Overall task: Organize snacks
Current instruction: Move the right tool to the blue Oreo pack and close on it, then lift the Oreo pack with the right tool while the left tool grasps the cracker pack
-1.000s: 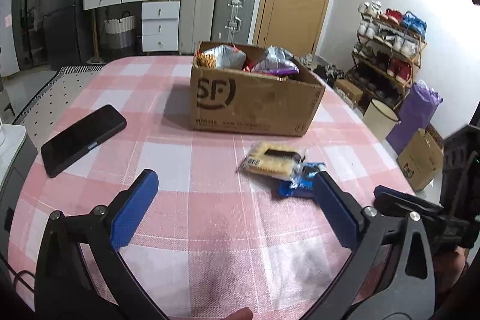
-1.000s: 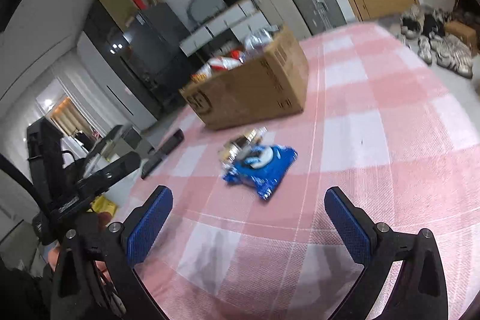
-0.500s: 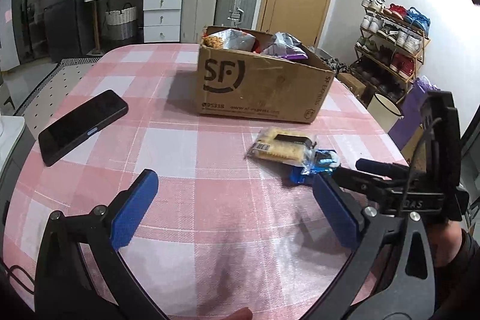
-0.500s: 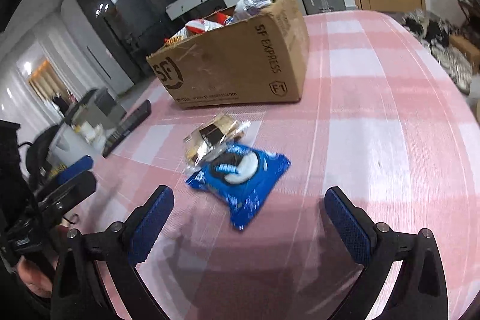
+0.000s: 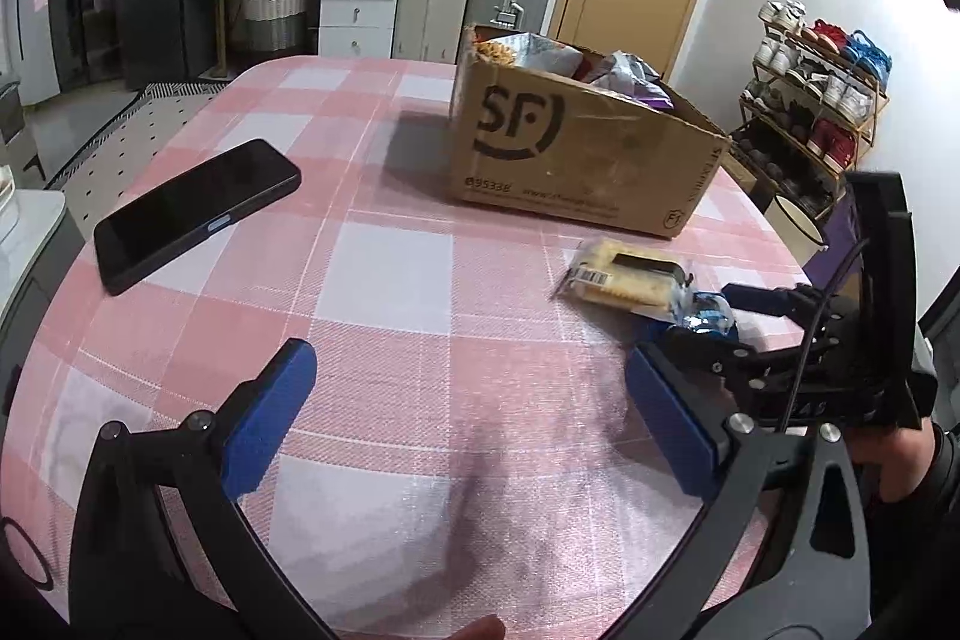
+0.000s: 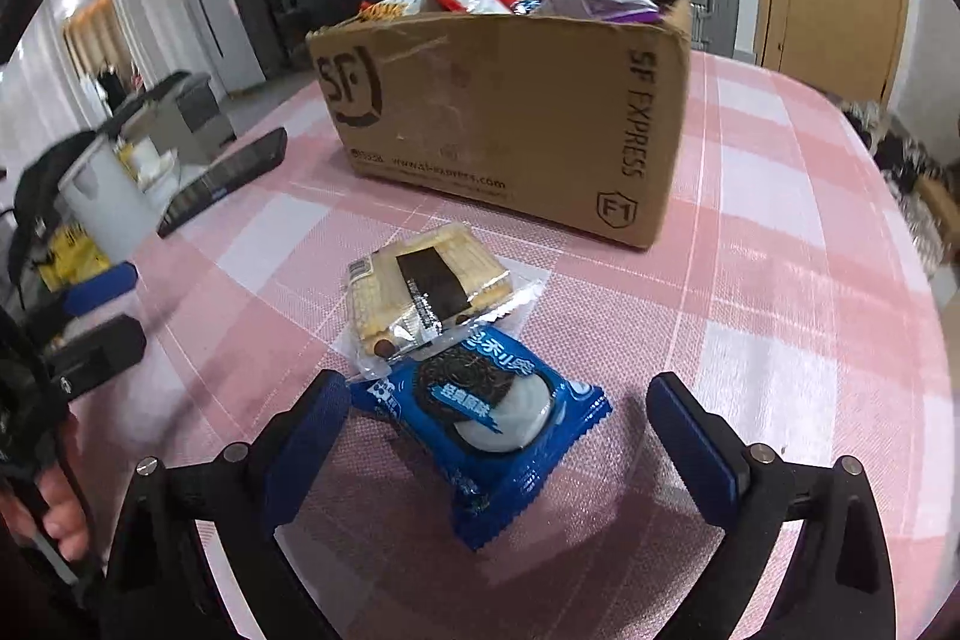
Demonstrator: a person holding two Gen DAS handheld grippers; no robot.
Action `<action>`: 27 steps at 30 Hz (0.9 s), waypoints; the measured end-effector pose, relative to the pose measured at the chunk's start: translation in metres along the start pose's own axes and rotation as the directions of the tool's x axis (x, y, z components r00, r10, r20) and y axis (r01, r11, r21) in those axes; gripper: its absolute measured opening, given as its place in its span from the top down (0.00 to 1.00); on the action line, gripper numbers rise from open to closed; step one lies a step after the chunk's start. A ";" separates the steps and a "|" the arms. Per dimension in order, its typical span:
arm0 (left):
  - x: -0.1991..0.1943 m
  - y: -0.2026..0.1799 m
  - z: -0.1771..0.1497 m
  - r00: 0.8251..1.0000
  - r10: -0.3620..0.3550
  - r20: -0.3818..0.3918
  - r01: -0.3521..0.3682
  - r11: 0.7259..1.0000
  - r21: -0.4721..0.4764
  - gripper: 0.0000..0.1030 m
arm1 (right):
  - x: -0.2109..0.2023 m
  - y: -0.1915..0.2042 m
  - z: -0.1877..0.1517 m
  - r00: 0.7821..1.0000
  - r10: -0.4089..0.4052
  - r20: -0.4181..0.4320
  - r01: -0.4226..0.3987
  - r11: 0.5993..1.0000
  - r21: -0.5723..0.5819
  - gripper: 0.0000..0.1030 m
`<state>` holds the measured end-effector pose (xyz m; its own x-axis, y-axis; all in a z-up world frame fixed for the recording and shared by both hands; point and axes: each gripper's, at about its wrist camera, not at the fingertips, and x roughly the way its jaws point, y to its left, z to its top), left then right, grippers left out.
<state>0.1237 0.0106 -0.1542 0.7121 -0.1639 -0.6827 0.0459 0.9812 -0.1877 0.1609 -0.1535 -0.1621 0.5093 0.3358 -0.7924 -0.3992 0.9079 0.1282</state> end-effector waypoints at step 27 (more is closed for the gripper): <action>-0.012 -0.003 0.000 1.000 0.018 -0.022 -0.018 1.000 -0.012 0.00 | -0.029 0.004 -0.033 0.997 0.059 0.043 -0.059 0.998 0.002 0.57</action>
<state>0.1152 0.0095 -0.1454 0.6974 -0.1485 -0.7011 0.0248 0.9827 -0.1834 0.1197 -0.1680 -0.1582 0.5174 0.3994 -0.7568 -0.4273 0.8869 0.1759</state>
